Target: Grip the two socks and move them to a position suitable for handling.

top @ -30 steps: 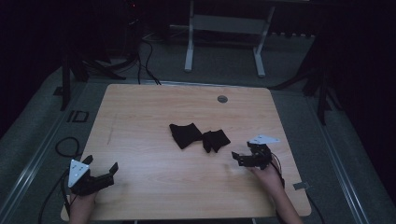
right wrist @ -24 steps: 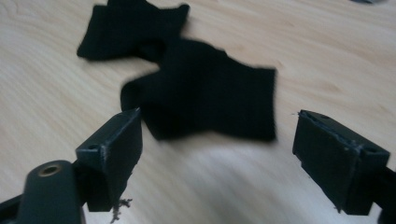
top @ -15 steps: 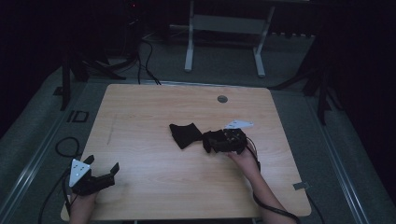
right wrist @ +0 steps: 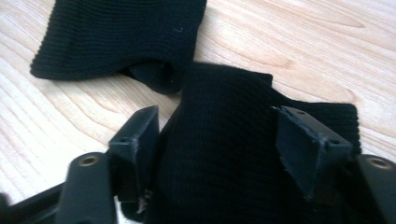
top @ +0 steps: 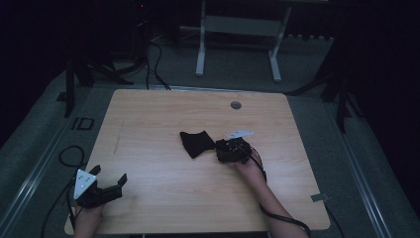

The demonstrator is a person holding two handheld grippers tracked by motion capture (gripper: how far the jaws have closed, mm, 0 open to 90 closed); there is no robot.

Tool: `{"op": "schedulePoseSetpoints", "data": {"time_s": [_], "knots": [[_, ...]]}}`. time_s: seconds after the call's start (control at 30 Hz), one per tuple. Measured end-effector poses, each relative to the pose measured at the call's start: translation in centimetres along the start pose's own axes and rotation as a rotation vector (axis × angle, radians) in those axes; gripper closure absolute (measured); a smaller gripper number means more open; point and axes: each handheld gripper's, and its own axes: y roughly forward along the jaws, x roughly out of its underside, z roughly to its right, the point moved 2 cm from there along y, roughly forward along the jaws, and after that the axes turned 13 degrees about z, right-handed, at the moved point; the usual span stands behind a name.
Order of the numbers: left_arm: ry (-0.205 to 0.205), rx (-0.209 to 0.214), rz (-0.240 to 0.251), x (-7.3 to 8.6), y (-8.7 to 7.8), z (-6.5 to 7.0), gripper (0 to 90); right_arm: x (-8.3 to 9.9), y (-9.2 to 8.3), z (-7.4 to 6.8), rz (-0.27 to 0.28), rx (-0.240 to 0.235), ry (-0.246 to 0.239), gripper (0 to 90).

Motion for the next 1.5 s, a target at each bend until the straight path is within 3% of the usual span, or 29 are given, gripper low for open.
{"op": "schedulePoseSetpoints", "data": {"time_s": [0.13,0.17,0.23,0.33,0.47,0.6,0.83,1.03,1.1,1.27,1.37,1.4,1.5], "knots": [[-0.001,0.0,0.0,0.0,0.0,0.0,0.1,0.1,-0.2,-0.1,0.007,0.021,-0.007,55.8],[-0.001,0.0,0.0,0.0,0.0,0.0,0.0,0.1,-0.2,-0.1,0.007,0.021,-0.007,55.8],[-0.003,0.005,-0.002,0.0,0.1,0.1,0.1,0.1,-0.4,-0.1,0.007,0.024,-0.005,70.4],[-0.004,0.009,-0.003,0.0,0.1,0.2,0.0,0.2,-0.5,-0.1,0.011,0.029,-0.007,74.6],[-0.001,0.011,-0.004,0.0,0.2,0.3,0.1,0.1,-1.0,-0.3,0.016,0.041,-0.003,76.7],[-0.007,0.015,-0.005,0.0,0.2,0.5,0.0,-0.4,-1.9,-0.5,0.034,0.02,-0.011,77.0],[-0.008,0.02,0.0,-0.1,0.2,0.7,0.0,-2.6,-5.5,-2.1,0.109,-0.017,-0.049,77.1],[-0.014,0.021,-0.001,-0.1,0.3,0.7,0.0,-2.8,-8.6,-4.2,0.158,-0.056,-0.074,77.0],[-0.013,0.024,0.0,-0.1,0.3,0.8,0.1,-2.2,-9.9,-5.3,0.169,-0.08,-0.089,77.0],[-0.014,0.029,0.004,-0.2,0.3,0.9,0.1,-0.8,-11.3,-6.7,0.163,-0.099,-0.096,76.9],[-0.009,0.038,0.0,-0.2,0.3,1.1,0.1,0.8,-11.8,-7.7,0.136,-0.098,-0.107,76.9],[-0.012,0.041,0.0,-0.2,0.3,1.3,0.1,2.0,-11.7,-8.3,0.098,-0.1,-0.119,76.9],[-0.015,0.053,-0.004,-0.2,0.5,1.5,0.0,3.0,-11.4,-8.6,0.066,-0.114,-0.102,76.9]]}}
